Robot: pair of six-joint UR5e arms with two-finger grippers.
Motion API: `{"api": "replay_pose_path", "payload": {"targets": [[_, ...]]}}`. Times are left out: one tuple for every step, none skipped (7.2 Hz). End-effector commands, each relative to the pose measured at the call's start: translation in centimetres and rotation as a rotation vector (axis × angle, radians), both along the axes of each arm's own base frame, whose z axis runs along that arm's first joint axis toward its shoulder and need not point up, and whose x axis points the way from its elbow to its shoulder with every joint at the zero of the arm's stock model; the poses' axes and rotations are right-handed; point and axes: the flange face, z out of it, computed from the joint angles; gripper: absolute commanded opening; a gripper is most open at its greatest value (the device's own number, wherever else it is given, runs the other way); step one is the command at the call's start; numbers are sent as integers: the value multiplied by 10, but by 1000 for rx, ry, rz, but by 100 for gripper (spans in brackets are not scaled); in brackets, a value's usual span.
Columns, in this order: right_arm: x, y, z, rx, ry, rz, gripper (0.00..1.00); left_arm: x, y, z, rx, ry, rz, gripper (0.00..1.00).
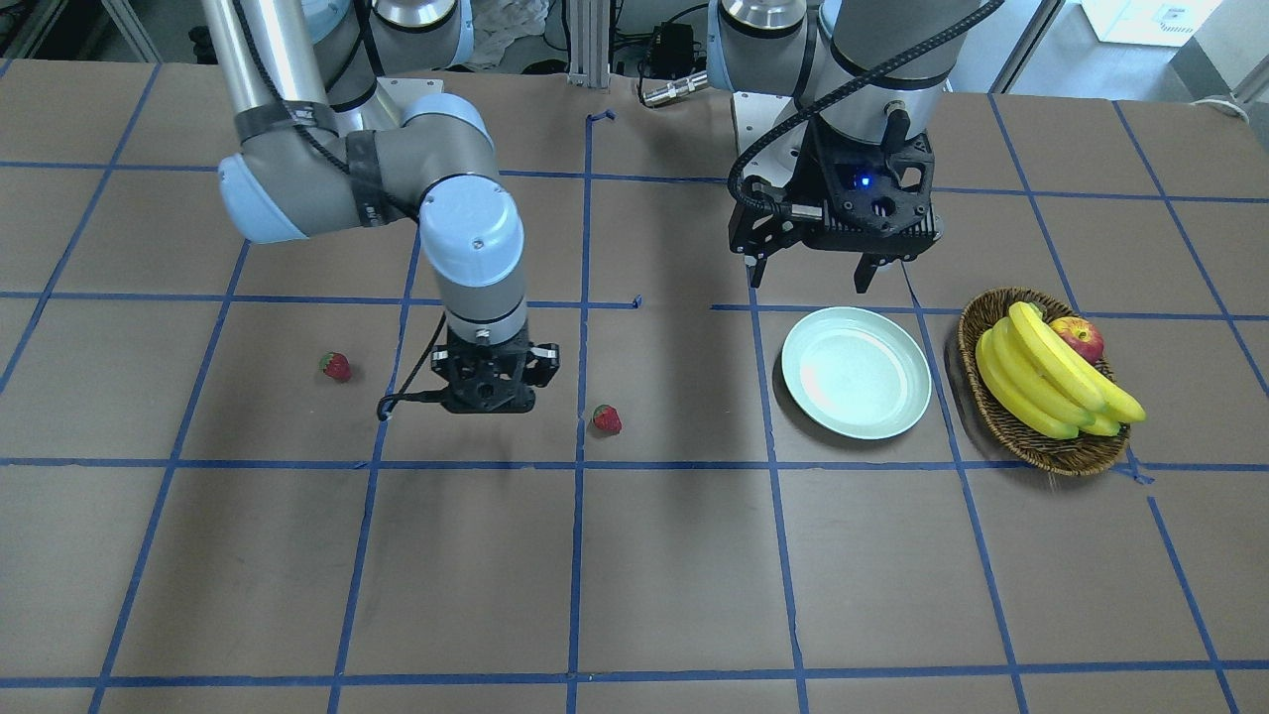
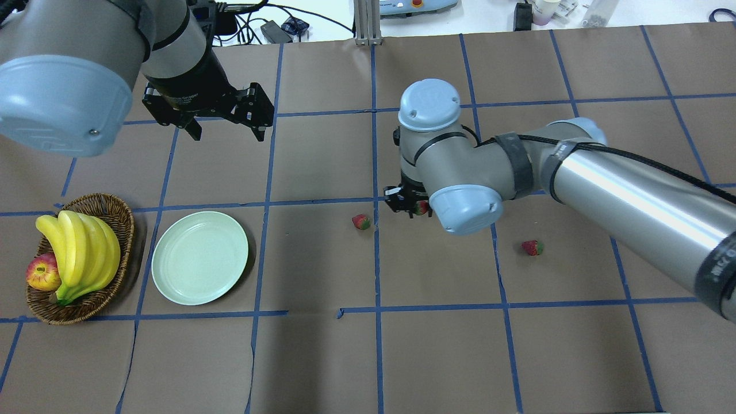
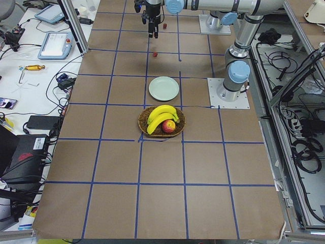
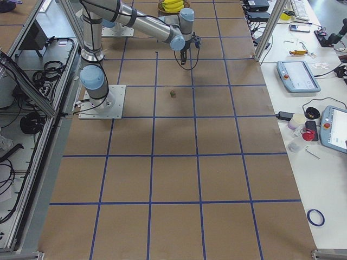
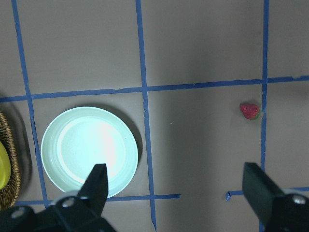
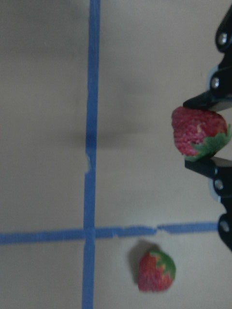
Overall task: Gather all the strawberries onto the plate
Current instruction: 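Carry the strawberry toward the plate and release it beside the first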
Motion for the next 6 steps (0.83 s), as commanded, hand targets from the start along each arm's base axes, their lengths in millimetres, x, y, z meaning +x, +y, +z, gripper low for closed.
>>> {"api": "replay_pose_path", "payload": {"targets": [[88, 13, -11, 17, -53, -42, 16, 1, 0, 0, 0, 0, 2, 100], [112, 18, -13, 13, -54, -45, 16, 0, 0, 0, 0, 0, 0, 100], [120, 19, -25, 25, -49, -41, 16, 0, 0, 0, 0, 0, 0, 100], [124, 19, -40, 56, -64, -40, 16, 0, 0, 0, 0, 0, 0, 100], [125, 19, -48, 65, -64, -39, 16, 0, 0, -1, 1, 0, 2, 100], [126, 17, -55, 68, -66, -43, 19, 0, 0, -1, 1, 0, 2, 100]]}}
